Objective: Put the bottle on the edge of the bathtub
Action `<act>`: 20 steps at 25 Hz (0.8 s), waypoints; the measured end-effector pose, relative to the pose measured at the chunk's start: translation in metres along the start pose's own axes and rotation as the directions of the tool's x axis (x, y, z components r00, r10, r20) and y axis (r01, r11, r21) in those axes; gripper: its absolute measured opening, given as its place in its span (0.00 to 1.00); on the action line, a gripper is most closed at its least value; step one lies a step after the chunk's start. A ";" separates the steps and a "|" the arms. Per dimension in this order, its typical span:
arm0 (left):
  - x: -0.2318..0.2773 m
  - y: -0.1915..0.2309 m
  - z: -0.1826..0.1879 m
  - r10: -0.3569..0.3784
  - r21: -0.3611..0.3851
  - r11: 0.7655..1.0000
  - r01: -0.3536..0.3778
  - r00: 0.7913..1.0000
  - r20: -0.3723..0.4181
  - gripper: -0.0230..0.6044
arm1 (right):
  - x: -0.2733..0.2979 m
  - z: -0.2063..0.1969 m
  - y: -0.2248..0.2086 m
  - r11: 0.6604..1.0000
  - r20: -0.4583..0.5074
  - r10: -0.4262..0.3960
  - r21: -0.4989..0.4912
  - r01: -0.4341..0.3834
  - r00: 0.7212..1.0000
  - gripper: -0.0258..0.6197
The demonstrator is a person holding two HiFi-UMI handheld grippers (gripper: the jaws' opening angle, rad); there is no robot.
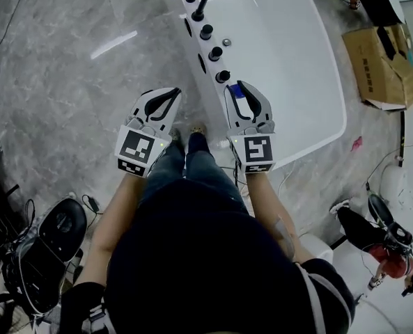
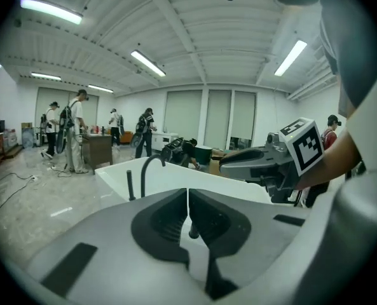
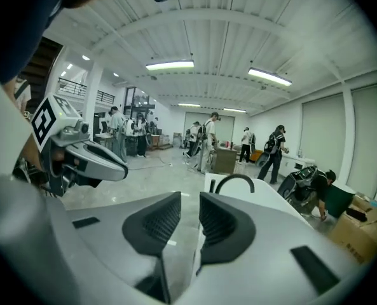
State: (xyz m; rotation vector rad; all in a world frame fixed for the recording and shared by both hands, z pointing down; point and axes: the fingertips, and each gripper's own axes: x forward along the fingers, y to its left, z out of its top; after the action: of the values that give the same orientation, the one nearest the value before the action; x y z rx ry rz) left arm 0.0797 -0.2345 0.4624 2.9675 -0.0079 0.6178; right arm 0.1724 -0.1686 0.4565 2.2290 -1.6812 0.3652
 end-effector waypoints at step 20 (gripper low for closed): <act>-0.261 0.096 0.127 0.691 -0.186 0.716 -0.673 0.643 0.330 0.09 | 0.003 0.236 0.170 0.936 0.350 0.350 -0.161 -0.313 0.869 0.09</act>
State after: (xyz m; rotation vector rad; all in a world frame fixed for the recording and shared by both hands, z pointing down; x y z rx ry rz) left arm -0.1116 -0.3482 0.2530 2.9068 -1.2145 0.0553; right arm 0.0122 -0.3098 0.2598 2.0240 -2.2385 -0.0789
